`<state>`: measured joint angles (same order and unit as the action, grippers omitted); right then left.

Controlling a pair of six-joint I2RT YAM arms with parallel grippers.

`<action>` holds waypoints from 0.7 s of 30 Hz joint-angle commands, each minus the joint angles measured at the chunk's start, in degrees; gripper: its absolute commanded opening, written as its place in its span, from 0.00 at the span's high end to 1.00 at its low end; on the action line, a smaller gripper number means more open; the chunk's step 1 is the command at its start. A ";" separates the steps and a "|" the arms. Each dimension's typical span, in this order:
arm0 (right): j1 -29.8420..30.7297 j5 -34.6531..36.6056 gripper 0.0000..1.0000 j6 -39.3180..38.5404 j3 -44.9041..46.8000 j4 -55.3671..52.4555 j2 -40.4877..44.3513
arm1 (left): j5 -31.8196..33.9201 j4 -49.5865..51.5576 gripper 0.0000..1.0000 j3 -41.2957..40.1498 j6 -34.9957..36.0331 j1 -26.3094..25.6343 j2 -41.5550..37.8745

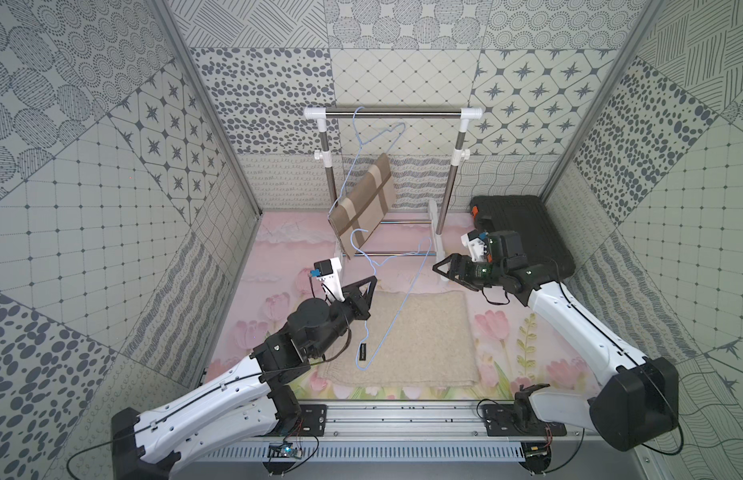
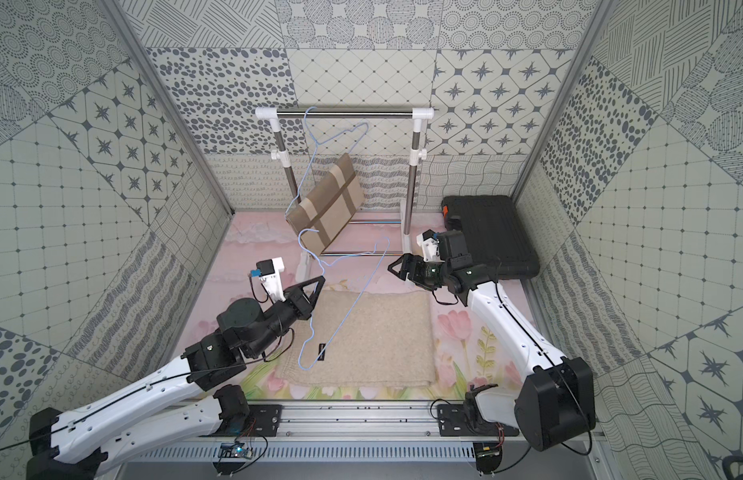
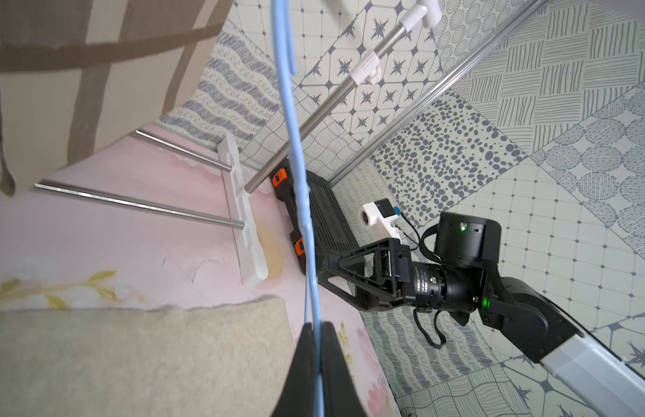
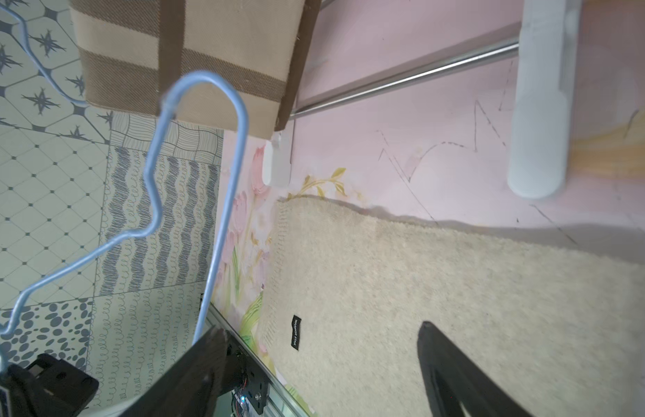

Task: Hang the scarf on the hanger
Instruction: Pick up the hanger from the clothesline, then hang the scarf on the hanger.

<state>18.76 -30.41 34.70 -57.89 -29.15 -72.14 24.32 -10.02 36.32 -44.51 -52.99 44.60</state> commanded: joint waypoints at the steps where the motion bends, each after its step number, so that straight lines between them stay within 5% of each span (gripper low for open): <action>1: 0.91 2.93 0.14 1.80 4.10 2.34 4.25 | 29.25 -9.63 1.00 -9.05 -13.02 -13.35 0.00; 8: 0.73 6.44 0.13 2.52 13.28 2.45 4.96 | 47.83 -11.00 1.00 -16.99 -33.88 -26.20 12.05; 14: -0.57 14.38 0.13 4.22 21.59 1.96 9.17 | 58.59 25.16 1.00 -11.40 -73.32 -31.67 19.74; 17: -0.61 18.06 0.12 4.23 23.40 -0.31 10.56 | 59.83 40.56 1.00 -6.63 -86.07 -31.77 25.89; 21: -0.67 18.35 0.12 4.09 25.83 -1.38 9.97 | 57.17 64.91 1.00 0.30 -115.03 -31.10 38.10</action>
<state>18.28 -14.90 38.59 -33.63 -30.06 -62.22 71.53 13.69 30.30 -101.14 -83.99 73.14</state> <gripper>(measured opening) 0.882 0.056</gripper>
